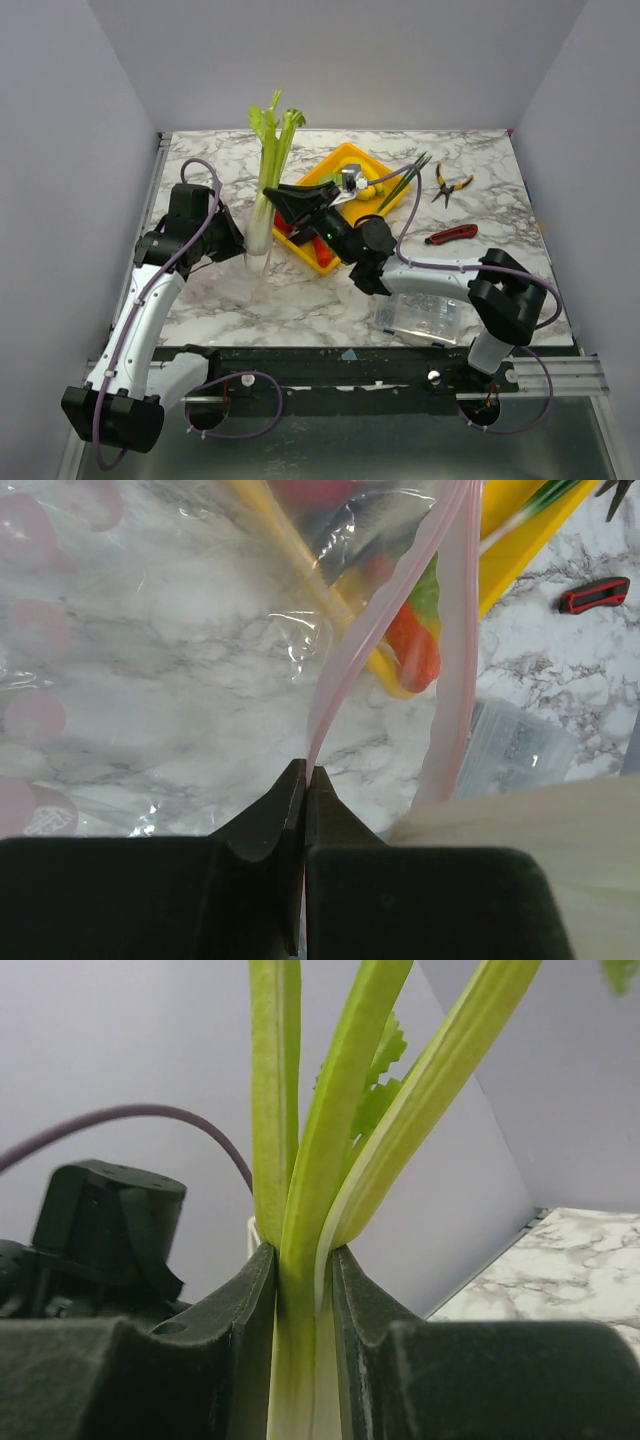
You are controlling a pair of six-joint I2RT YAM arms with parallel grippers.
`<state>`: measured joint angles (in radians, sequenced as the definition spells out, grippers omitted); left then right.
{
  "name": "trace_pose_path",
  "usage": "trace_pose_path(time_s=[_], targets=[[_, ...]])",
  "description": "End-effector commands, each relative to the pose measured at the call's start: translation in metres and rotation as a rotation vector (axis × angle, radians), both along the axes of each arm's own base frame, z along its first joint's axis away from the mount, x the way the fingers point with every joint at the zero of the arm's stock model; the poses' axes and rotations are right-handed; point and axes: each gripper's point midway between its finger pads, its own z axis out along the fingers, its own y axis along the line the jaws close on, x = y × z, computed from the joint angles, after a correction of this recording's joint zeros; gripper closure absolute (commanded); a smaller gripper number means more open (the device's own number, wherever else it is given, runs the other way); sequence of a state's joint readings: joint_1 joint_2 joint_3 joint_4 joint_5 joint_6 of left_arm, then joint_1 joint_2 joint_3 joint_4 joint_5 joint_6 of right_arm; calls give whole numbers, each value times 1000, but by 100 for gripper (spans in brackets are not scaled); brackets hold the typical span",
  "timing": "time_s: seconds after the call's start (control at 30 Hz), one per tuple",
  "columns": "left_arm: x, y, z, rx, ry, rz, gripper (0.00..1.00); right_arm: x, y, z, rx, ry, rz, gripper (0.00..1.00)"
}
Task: Place the food in the zip-top bag and seal the zipper
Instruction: Place the fake vegetable in the zipper food storage bag.
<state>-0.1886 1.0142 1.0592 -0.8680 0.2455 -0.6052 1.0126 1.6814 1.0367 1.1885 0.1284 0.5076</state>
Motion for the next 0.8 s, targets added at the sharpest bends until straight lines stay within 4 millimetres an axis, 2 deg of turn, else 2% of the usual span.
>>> trace_pose_path(time_s=[0.0, 0.1, 0.33, 0.47, 0.57, 0.77], targets=[[-9, 0, 22, -32, -32, -2, 100, 3, -5, -2, 22, -82, -96, 99], [-9, 4, 26, -29, -48, 9, 100, 4, -1, -18, -20, -69, -113, 99], [-2, 6, 39, -50, -77, 20, 100, -8, 8, -50, -152, -37, -145, 99], [3, 9, 48, -84, -90, 60, 100, -19, 24, -64, -249, 14, -133, 99], [6, 10, 51, -86, -97, 67, 100, -23, 24, -87, -302, 113, -153, 99], [16, 26, 55, -11, -150, 129, 100, -26, 29, -121, -417, 252, -138, 100]])
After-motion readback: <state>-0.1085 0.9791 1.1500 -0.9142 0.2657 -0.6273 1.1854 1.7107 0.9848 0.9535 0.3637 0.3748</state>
